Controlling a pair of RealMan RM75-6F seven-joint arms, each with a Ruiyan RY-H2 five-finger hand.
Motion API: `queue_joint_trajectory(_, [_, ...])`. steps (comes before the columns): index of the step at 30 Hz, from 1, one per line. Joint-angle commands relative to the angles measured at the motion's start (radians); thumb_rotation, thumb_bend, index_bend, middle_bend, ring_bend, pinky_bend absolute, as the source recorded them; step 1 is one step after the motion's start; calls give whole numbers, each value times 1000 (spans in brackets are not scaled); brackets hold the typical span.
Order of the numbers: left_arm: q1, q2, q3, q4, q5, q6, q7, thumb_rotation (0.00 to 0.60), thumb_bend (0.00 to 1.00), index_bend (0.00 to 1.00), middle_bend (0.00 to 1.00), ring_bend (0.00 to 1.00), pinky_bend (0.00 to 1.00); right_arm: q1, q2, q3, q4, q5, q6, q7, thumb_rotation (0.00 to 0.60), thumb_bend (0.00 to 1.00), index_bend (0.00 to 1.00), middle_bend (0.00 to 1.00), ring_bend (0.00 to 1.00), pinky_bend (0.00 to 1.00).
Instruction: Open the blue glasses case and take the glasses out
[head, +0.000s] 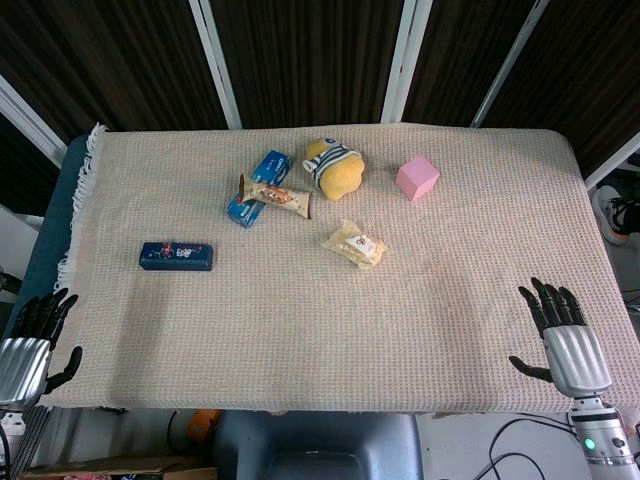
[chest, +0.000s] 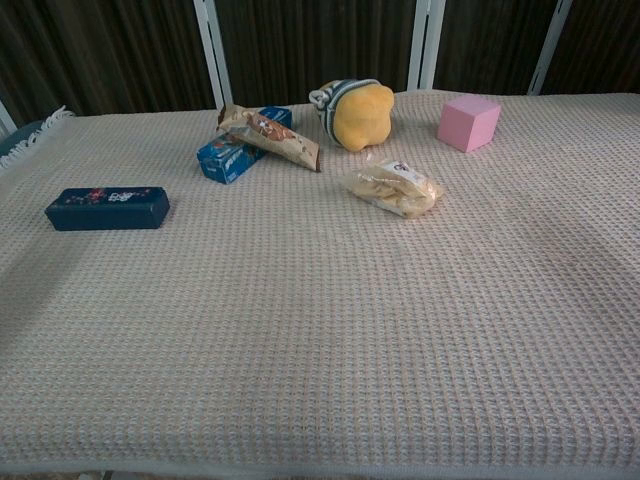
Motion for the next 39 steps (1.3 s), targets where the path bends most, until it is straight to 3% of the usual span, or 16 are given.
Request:
queue_joint_trajectory(1, [1,1,1,6,1,0,-11,600,431,0,15,0,0,1,-3,-3,0,-4,-2,-6,600,185,0,0,0,21])
queue_joint_trajectory(5, [-27,-9,-9,23,24,-14,-47,600,431,0,23,0,0,0,-2,-6,-1,-4,-4,-9,600,184,0,0,0,21])
queue_joint_trajectory(10, [-139,-15,-38,65,80,-101,-130,600,467,0,65,0,0,0,3,-6,4,7,-11,-2,600,184,0,0,0,21])
queue_joint_trajectory(18, [-356,-47,-147,123,-25,-364,-153,600,596,34,115,0,0,14,1,4,5,36,-44,-6,600,184,0,0,0,21])
queue_joint_trajectory(24, [-481,-134,-188,230,-95,-514,-171,600,647,14,146,0,0,20,5,6,7,55,-63,-2,600,184,0,0,0,21])
queue_joint_trajectory(33, [-619,-256,-194,461,-194,-763,-300,600,760,0,167,0,0,12,17,9,8,66,-51,20,600,184,0,0,0,22])
queue_joint_trajectory(39, [-649,-319,-160,603,-184,-823,-387,600,779,0,177,0,0,12,20,7,10,65,-53,26,600,184,0,0,0,22])
